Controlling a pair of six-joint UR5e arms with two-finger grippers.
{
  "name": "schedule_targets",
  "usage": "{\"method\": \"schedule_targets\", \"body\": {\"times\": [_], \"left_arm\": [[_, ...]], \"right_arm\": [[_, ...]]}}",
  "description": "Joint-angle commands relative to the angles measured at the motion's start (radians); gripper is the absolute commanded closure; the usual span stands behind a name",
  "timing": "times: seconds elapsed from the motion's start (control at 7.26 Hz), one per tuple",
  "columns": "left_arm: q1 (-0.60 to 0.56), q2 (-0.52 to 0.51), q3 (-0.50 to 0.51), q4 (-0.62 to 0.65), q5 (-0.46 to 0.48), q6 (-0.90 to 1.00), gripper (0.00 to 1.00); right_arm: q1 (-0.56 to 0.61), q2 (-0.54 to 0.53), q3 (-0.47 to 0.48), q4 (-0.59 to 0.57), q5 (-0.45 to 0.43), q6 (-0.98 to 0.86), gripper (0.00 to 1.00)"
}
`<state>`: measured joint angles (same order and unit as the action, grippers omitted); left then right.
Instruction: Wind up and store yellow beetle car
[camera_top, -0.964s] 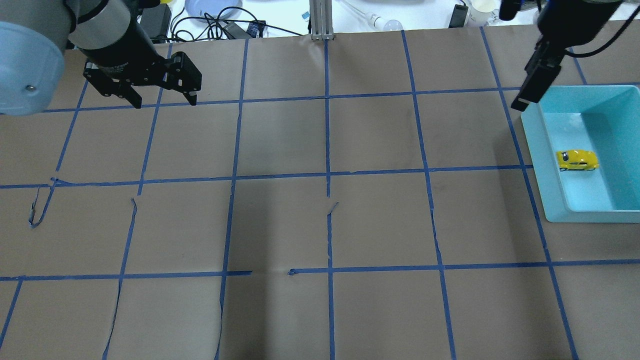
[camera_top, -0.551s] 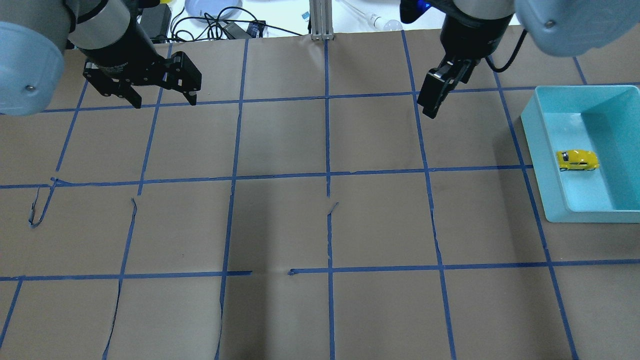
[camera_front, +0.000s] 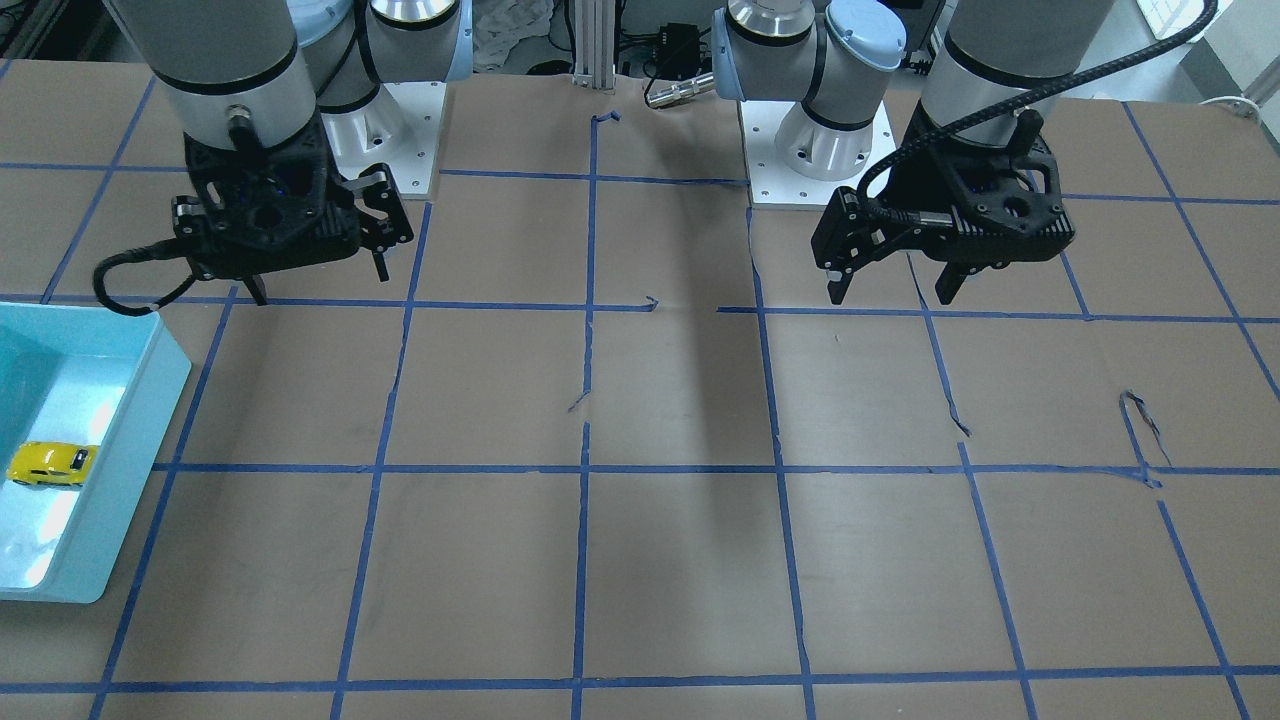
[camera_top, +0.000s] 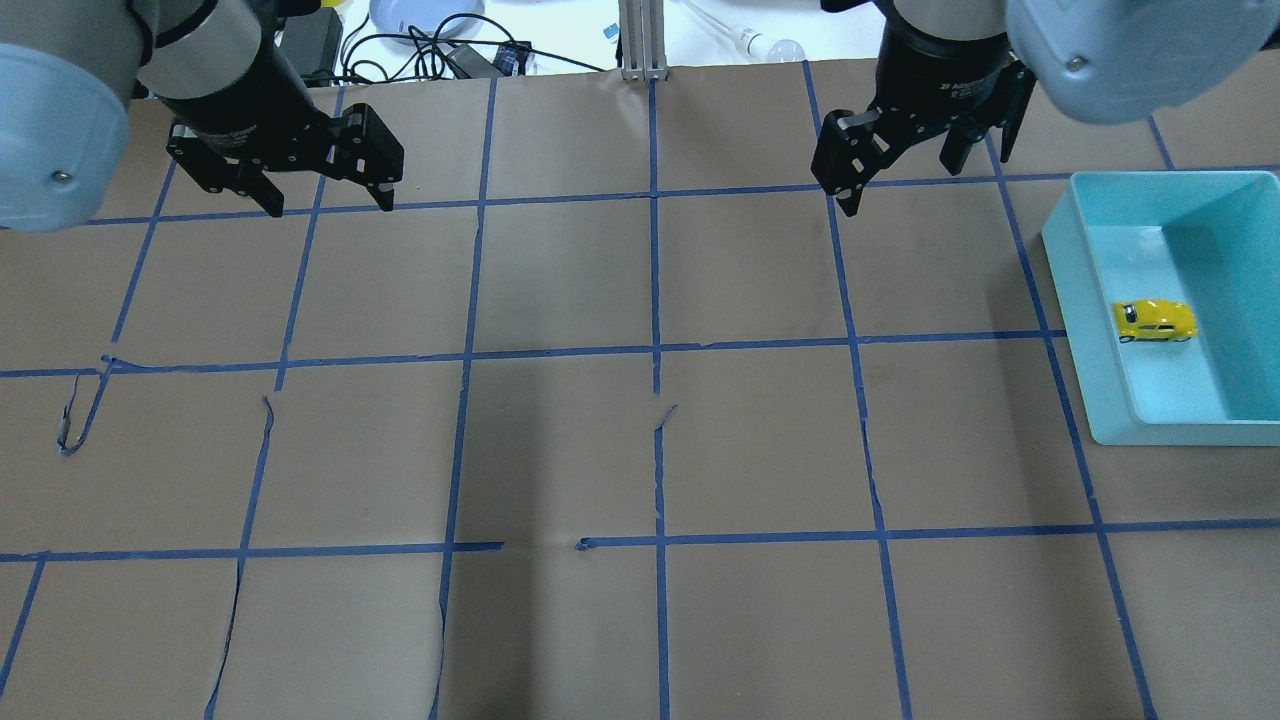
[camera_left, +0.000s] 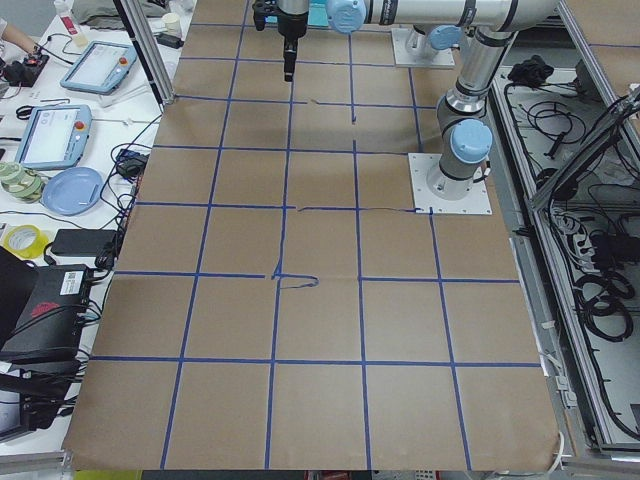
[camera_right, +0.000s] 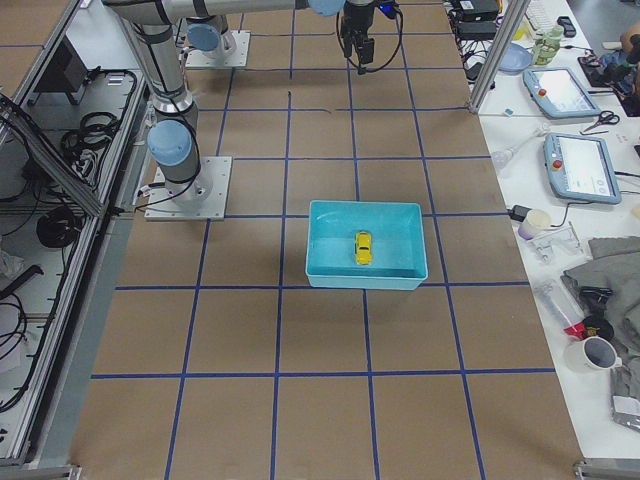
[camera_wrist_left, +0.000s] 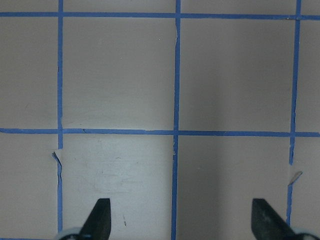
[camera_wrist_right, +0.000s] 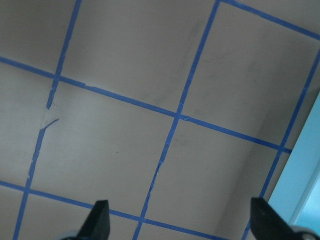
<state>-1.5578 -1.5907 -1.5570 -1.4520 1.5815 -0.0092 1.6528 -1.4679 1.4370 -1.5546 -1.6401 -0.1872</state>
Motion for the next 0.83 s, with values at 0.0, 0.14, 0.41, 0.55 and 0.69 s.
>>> {"method": "schedule_targets", "body": {"times": [0.0,0.14,0.41,0.55,0.69], "left_arm": [[0.001,0.000,0.000,0.001,0.000,0.000,0.00],[-0.001,0.000,0.000,-0.001,0.000,0.000,0.00],[-0.001,0.000,0.000,0.001,0.000,0.000,0.00],[-0.001,0.000,0.000,-0.001,0.000,0.000,0.00],[-0.001,0.000,0.000,-0.001,0.000,0.000,0.00]], "right_arm": [[-0.034,-0.017,0.000,-0.013,0.014,0.167,0.00],[-0.031,-0.020,0.009,-0.069,0.019,0.184,0.00],[-0.030,-0.022,0.020,-0.074,0.042,0.183,0.00],[-0.030,-0.022,0.031,-0.088,0.043,0.184,0.00],[-0.030,-0.020,0.042,-0.099,0.045,0.184,0.00]]}}
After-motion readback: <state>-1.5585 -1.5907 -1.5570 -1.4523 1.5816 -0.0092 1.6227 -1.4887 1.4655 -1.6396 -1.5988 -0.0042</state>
